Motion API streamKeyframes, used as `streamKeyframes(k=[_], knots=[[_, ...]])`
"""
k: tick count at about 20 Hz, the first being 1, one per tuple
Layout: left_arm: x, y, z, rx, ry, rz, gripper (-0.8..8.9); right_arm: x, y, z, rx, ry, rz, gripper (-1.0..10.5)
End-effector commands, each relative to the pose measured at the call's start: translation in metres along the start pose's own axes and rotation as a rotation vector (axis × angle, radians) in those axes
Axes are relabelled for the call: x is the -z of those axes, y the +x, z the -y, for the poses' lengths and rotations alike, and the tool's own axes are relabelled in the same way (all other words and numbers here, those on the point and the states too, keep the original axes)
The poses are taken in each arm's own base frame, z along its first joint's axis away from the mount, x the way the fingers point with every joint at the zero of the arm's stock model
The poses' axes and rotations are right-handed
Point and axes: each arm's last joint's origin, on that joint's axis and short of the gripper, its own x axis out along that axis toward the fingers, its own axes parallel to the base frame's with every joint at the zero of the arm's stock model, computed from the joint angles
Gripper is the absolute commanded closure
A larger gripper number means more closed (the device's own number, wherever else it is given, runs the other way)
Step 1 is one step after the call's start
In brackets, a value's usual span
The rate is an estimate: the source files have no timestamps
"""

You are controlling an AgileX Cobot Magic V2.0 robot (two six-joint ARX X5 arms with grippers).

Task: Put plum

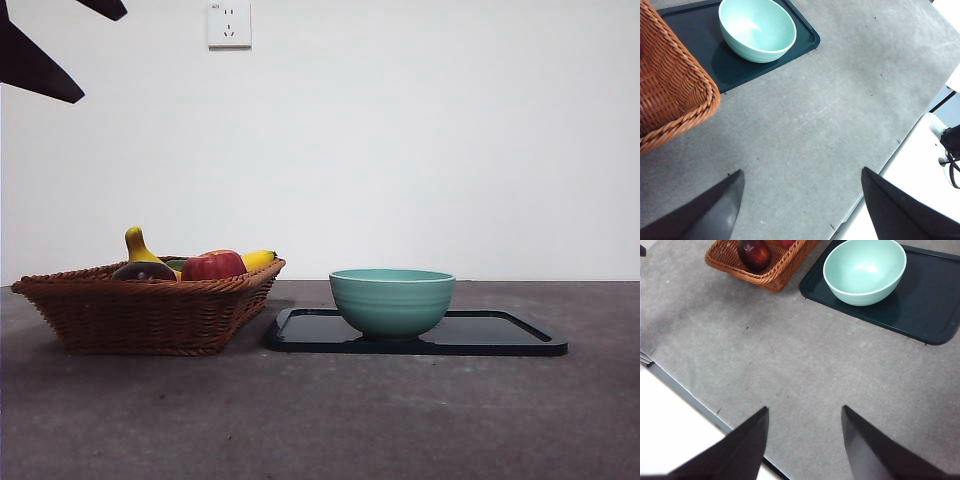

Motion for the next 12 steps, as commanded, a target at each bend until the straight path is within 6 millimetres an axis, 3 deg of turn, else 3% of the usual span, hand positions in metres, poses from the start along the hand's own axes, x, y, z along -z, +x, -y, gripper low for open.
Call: streamKeyframes(k=[1, 6, 12], knots=[[-0.004, 0.000, 0.001, 0.011, 0.031, 0.010, 4.40, -0.003, -0.001, -0.002, -0.005, 0.011, 0.014, 7.2], [-0.004, 0.000, 0.001, 0.011, 0.032, 0.012, 4.40, -0.016, 0.007, -0.001, 0.020, 0.135, 0.074, 7.1], [-0.004, 0.000, 0.001, 0.011, 0.044, 0.013, 4.40, -0.068, 0.063, 0.018, 0.110, 0.184, 0.026, 7.1]])
